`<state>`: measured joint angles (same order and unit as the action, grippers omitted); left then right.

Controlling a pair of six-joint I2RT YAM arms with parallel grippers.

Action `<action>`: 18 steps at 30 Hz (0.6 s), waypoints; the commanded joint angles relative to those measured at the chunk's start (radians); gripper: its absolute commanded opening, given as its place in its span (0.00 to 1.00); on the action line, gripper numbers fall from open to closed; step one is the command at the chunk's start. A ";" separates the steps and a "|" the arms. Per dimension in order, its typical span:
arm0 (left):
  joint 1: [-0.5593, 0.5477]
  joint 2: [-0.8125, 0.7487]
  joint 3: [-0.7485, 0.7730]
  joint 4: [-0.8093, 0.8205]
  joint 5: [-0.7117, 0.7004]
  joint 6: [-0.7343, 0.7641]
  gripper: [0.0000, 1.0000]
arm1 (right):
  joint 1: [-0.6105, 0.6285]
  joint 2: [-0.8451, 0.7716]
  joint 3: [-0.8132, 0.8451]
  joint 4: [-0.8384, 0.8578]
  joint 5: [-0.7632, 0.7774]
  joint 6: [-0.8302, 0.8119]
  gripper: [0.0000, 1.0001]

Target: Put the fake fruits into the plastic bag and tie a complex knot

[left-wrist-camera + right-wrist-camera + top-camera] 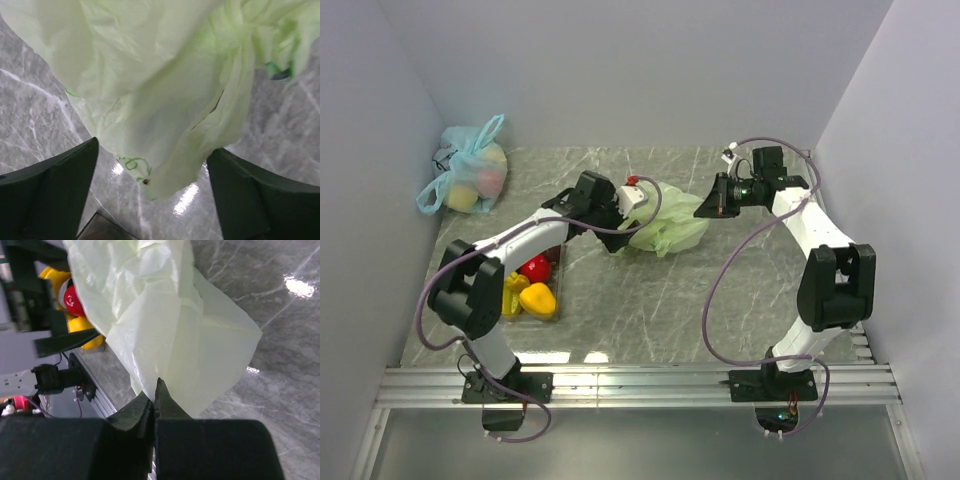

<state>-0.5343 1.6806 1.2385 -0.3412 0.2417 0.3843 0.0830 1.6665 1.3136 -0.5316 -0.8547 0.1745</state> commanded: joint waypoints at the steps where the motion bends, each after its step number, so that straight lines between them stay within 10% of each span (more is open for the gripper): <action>1: -0.013 0.034 0.053 0.038 -0.052 0.042 0.90 | 0.008 0.032 0.091 -0.090 -0.050 -0.090 0.00; 10: 0.046 -0.083 0.069 -0.214 0.259 -0.113 0.00 | -0.015 0.096 0.183 -0.185 0.049 -0.299 0.00; 18: 0.335 -0.269 0.082 -0.260 0.726 -0.384 0.00 | -0.058 0.243 0.321 -0.176 0.189 -0.432 0.00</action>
<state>-0.2321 1.4498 1.2793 -0.5430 0.7483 0.1070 0.0475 1.8771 1.5604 -0.7136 -0.7895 -0.1513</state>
